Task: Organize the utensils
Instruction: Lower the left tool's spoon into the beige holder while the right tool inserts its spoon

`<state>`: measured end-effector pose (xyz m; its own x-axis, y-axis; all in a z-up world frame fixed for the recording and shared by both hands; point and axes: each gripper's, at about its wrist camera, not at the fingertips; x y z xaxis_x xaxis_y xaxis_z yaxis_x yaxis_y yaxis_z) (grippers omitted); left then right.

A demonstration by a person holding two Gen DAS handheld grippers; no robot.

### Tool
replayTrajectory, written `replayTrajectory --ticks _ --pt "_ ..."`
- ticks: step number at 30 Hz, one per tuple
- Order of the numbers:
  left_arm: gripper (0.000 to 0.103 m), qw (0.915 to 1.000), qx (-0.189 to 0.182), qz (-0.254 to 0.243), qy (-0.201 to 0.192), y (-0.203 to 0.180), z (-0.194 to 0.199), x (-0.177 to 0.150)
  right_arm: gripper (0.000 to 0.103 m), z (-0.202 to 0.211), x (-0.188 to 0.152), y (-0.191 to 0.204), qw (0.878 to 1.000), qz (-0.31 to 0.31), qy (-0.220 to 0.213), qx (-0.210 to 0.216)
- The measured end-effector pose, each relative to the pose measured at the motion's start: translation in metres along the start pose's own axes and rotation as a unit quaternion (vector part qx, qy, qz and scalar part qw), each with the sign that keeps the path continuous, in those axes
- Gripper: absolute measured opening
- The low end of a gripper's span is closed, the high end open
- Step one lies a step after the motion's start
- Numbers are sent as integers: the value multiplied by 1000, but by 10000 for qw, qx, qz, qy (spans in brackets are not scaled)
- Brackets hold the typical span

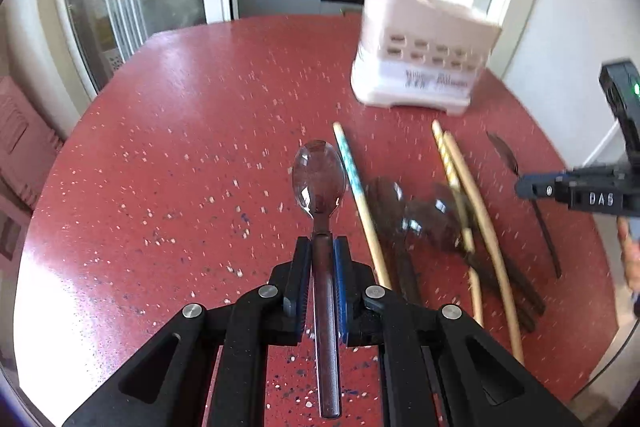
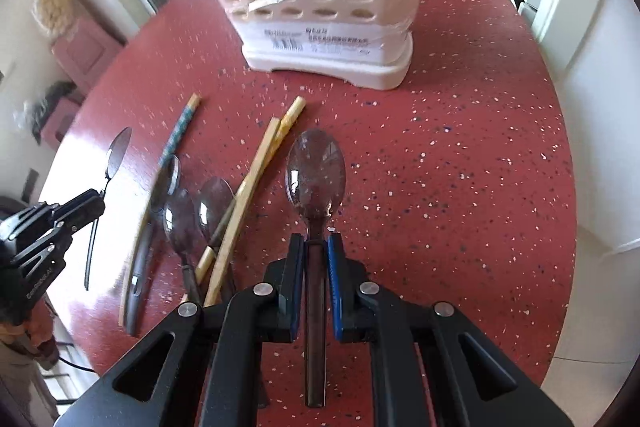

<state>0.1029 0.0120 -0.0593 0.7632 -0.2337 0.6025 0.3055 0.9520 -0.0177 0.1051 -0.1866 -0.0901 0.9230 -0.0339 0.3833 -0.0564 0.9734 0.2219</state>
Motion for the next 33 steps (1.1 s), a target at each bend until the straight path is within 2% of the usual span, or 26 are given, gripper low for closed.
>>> replayTrajectory --ticks 7,15,24,33 --pt "41 9983 -26 100 -572 -4 26 28 13 40 -1 -10 9982 -85 -457 384" --pt "41 9933 -216 151 -1125 -8 51 66 13 65 12 10 9943 -189 -807 673" --pt "41 9856 -363 243 -1631 -11 58 110 13 87 44 17 9875 -246 -1258 912" --pt "41 9760 -423 420 -2094 -12 44 165 13 106 93 19 9764 -365 -1824 1098"
Point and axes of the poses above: each gripper's, at about its wrist camera, not at the fingertips, and z roughly against the way its jaws point, y to its left, x to its top, and after that the axes turned 6 degrees about -z, right-handed
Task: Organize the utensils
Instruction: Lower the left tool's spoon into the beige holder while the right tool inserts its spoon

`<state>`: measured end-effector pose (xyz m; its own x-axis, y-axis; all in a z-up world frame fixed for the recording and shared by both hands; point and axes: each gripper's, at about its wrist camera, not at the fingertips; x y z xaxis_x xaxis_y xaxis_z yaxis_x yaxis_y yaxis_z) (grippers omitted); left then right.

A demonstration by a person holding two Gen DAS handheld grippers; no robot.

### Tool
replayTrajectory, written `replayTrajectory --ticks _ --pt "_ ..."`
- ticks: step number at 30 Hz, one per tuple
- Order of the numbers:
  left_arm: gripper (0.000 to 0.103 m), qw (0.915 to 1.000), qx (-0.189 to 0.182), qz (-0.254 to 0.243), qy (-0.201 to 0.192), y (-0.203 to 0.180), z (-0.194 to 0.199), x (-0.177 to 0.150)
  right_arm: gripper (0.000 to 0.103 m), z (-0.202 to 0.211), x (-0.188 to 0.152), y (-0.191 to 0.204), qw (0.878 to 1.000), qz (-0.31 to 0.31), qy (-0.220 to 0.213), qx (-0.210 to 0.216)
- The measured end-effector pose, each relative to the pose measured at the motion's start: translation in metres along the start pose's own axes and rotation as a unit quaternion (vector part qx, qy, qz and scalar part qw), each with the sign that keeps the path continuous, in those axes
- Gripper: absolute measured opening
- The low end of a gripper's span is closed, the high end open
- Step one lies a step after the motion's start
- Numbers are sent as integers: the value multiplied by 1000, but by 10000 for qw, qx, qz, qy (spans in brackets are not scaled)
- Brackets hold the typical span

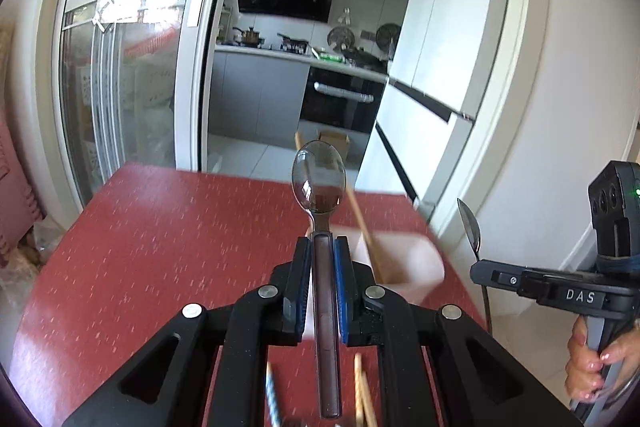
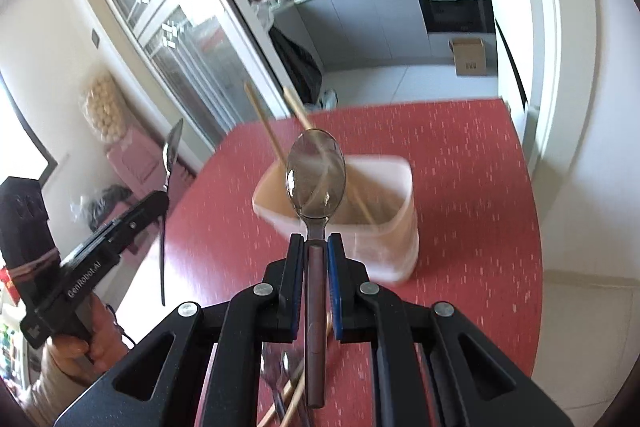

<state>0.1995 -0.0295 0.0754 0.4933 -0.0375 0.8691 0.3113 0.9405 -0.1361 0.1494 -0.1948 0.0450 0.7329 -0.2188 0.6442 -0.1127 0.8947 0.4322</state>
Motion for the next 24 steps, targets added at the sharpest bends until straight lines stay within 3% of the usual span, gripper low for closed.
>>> replayTrajectory --ticks 6,12,19,24 --pt "41 9988 -79 224 -423 1 -32 28 13 -7 38 1 9976 -49 -676 103" --pt "41 9978 -113 291 -577 -2 -65 31 12 -24 61 -5 9925 10 -1221 48" --pt "41 9976 -18 330 -614 -3 -95 22 12 -52 57 -10 9851 399 -1665 -178" --pt "41 9974 241 28 -673 -10 -107 8 12 -72 44 -11 9808 730 -1761 -401"
Point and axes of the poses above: each gripper's, at about its wrist camera, not at the fingertips, and z roughly against the way its jaws point, y to its left, x to its top, and after that the axes turned 6 degrees about -z, right-handed
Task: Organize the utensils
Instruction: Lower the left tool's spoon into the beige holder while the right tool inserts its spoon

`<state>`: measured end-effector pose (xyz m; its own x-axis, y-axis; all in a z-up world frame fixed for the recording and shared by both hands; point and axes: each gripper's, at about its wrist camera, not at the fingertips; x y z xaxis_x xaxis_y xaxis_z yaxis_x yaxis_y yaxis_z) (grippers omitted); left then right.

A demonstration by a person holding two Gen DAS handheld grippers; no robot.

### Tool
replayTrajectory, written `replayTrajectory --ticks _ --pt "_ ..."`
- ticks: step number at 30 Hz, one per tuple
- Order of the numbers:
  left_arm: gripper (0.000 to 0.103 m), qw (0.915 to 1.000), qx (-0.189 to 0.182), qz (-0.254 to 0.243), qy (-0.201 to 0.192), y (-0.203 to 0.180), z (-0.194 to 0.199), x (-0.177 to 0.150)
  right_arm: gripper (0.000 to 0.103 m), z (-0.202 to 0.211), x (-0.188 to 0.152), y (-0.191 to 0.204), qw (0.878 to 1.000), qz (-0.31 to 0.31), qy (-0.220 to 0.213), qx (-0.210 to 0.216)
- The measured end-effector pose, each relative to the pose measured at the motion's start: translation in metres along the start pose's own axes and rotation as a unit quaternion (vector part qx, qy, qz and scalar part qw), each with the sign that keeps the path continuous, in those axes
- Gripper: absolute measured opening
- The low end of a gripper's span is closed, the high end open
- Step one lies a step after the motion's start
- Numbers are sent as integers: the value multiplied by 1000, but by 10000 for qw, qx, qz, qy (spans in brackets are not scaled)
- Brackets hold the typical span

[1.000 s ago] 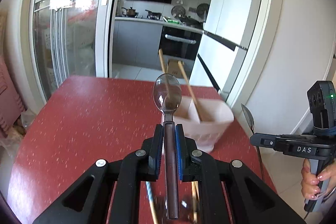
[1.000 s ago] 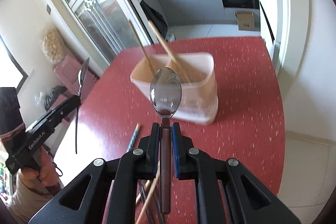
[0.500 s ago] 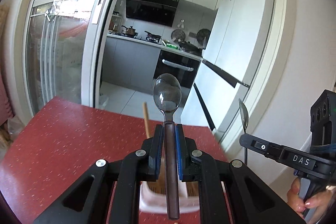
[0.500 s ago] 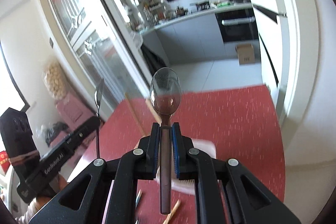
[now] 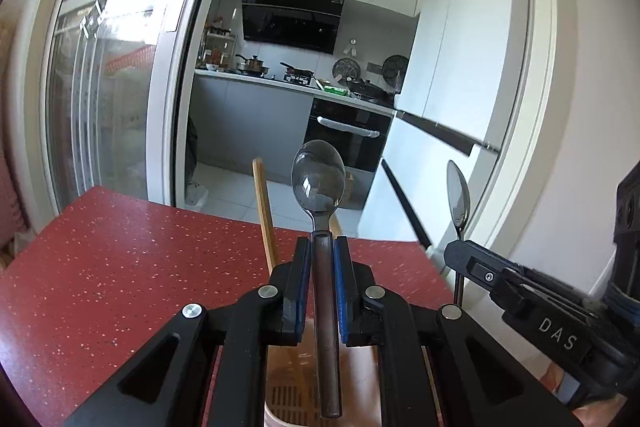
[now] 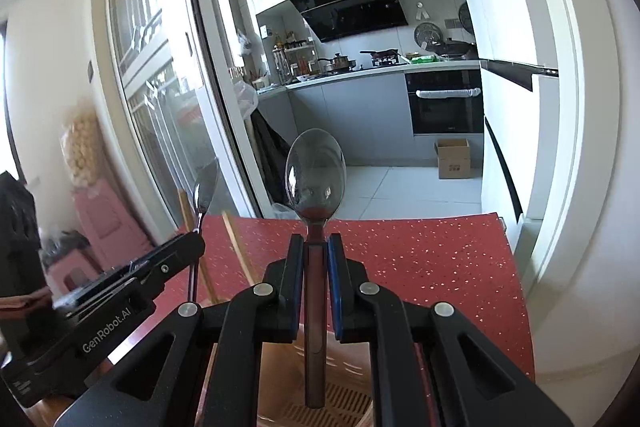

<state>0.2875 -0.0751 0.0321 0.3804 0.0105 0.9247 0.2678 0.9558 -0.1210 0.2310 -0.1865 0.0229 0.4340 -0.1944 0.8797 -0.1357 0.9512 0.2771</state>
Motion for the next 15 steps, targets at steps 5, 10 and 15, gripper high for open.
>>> replayTrajectory --ticks 5,10,15 --pt "41 9998 132 -146 -39 -5 1 -13 12 -5 -21 4 9993 345 -47 -125" --pt "41 9988 264 -422 48 -11 3 -25 12 -4 -38 9 9975 679 -55 -174" --pt "41 9980 357 -462 253 -12 4 -37 12 -3 -53 12 9960 875 0 -208"
Point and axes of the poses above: each gripper's, at about its wrist camera, not at the fingertips, and z roughly against the way its jaws point, y to its left, x to its top, and after that the axes turned 6 degrees about -z, right-handed
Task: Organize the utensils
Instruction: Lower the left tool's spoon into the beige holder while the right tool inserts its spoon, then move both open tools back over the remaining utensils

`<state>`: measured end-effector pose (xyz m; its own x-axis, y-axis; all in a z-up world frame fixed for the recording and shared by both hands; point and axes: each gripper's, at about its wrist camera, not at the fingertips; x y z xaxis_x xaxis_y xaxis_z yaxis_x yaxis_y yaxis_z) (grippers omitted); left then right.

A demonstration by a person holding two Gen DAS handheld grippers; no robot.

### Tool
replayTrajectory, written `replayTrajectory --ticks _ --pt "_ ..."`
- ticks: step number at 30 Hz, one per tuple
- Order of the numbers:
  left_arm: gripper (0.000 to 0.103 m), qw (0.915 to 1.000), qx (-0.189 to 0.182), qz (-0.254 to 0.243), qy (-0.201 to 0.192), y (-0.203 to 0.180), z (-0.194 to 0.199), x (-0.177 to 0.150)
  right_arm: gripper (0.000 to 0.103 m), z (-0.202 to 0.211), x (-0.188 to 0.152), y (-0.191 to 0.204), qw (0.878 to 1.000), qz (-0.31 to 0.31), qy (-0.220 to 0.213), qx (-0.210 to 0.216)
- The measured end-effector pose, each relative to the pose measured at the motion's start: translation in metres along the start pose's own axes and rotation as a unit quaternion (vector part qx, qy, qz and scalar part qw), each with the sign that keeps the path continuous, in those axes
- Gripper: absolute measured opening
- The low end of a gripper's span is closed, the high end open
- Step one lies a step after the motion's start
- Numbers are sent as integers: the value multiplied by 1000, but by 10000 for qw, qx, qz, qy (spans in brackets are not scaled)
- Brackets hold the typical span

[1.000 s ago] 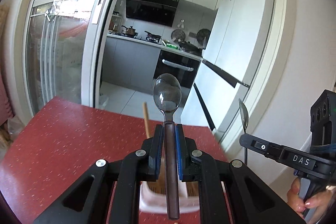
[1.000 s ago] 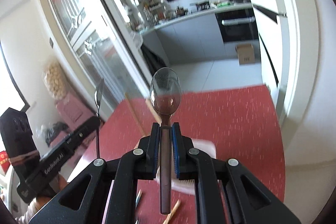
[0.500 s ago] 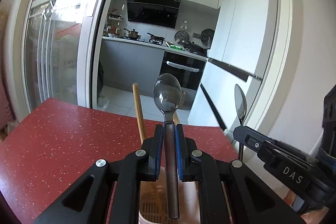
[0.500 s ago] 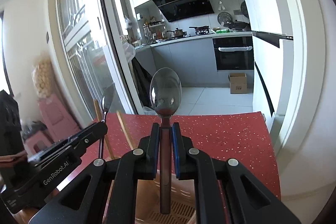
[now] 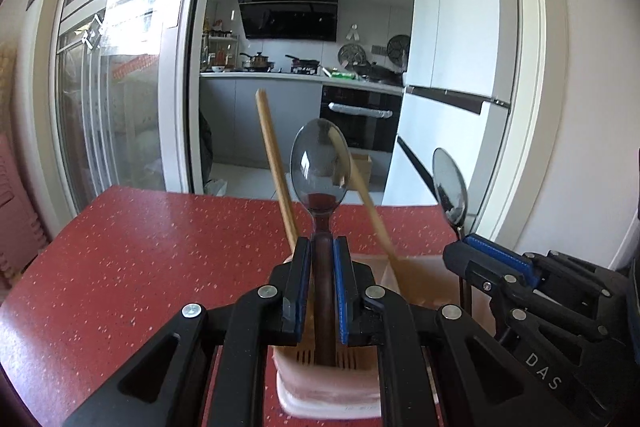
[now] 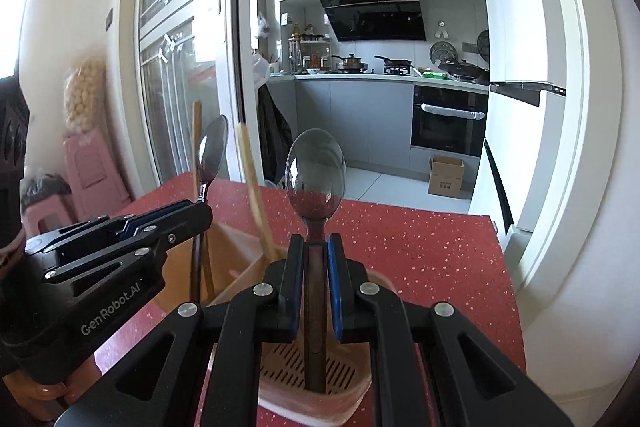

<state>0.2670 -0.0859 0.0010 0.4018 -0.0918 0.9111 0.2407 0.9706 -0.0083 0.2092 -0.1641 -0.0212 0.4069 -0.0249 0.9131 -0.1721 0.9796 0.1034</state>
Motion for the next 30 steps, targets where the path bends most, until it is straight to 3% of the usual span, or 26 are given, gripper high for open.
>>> replayTrajectory --ticks 12,16,20,30 --pt "41 9996 180 13 223 7 23 0 14 -3 -5 2 9993 52 372 79" --pt "41 9992 250 13 296 9 40 -1 35 -1 -3 2 9985 -25 514 167" --pt "41 9983 343 55 459 14 56 -7 38 8 0 1 9984 -162 507 167" --pt "42 9929 488 94 1076 29 93 -40 58 60 0 1 9965 -613 506 256"
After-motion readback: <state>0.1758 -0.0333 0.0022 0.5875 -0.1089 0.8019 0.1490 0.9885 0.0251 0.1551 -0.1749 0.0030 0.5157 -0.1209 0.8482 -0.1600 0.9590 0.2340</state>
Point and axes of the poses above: each gripper's, at about its wrist camera, not at the fingertips, and z roughly against the way its jaws point, y to its left, x to its top, and after that the axes turned 6 degrees about -z, right-handed
